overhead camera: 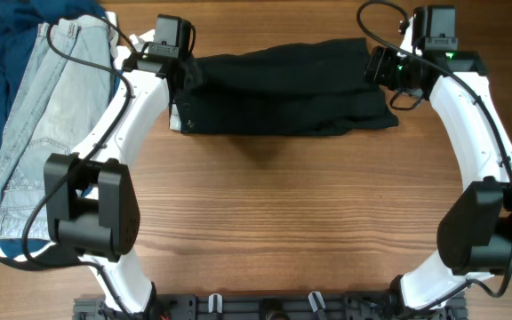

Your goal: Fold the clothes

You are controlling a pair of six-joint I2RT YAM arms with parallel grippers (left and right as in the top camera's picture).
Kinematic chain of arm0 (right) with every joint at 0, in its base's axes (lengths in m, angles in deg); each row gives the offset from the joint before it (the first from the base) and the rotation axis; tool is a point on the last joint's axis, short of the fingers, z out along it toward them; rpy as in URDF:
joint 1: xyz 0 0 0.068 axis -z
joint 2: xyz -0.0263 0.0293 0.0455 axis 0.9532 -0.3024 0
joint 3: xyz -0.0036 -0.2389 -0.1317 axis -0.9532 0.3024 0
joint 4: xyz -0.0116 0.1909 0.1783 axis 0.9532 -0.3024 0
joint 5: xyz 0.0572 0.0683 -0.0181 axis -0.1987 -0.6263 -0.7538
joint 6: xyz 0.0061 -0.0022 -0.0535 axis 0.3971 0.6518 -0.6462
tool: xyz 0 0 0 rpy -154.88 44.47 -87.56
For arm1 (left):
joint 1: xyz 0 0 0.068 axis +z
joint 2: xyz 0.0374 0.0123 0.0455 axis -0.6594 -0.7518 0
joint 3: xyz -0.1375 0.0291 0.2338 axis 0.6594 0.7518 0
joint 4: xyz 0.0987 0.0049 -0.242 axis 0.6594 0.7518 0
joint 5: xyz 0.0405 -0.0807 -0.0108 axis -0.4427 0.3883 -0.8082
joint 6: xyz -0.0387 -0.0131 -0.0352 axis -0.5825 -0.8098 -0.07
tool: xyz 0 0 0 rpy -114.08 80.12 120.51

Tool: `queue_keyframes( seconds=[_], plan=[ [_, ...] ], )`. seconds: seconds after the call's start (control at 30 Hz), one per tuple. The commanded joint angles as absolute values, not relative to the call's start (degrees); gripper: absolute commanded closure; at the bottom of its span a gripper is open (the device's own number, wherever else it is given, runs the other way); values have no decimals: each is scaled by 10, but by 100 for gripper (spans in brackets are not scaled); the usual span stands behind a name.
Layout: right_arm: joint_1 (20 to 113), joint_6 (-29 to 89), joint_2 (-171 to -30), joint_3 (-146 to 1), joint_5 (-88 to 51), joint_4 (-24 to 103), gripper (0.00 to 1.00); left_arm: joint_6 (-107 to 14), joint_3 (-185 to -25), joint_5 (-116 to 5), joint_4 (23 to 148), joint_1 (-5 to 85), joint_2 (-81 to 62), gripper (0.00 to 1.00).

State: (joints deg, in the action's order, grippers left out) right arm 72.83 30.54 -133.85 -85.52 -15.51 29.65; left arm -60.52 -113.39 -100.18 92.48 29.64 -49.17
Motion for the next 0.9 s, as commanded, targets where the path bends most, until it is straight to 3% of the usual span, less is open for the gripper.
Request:
queue_keyframes(
  seconds=[0.0, 0.3, 0.43, 0.47, 0.53, 0.57, 0.6, 0.7, 0.87],
  plan=[
    [730, 294, -1338, -860, -152, 302, 21, -572, -1132, -986, 915, 299, -484, 0],
    [729, 294, -1360, -860, -152, 356, 21, -546, -1132, -960, 846, 299, -523, 1],
    [729, 294, -1370, -860, -154, 345, 21, -543, -1132, -949, 884, 297, -542, 15],
    [729, 294, -1371, -860, -154, 346, 28, -543, -1132, -949, 907, 296, -541, 26],
    [729, 294, -1373, -860, -165, 348, 69, -543, -1132, -949, 934, 294, -539, 67],
    [727, 294, -1374, -860, -166, 346, 84, -543, -1132, -949, 943, 292, -539, 79],
    [725, 294, -1376, -858, -167, 346, 92, -543, -1132, -949, 950, 291, -539, 83],
    [711, 296, -1384, -852, -169, 352, 96, -543, -1132, -950, 960, 291, -539, 96],
    [681, 296, -1419, -852, -171, 370, 96, -542, -1132, -950, 918, 292, -539, 96]
  ],
)
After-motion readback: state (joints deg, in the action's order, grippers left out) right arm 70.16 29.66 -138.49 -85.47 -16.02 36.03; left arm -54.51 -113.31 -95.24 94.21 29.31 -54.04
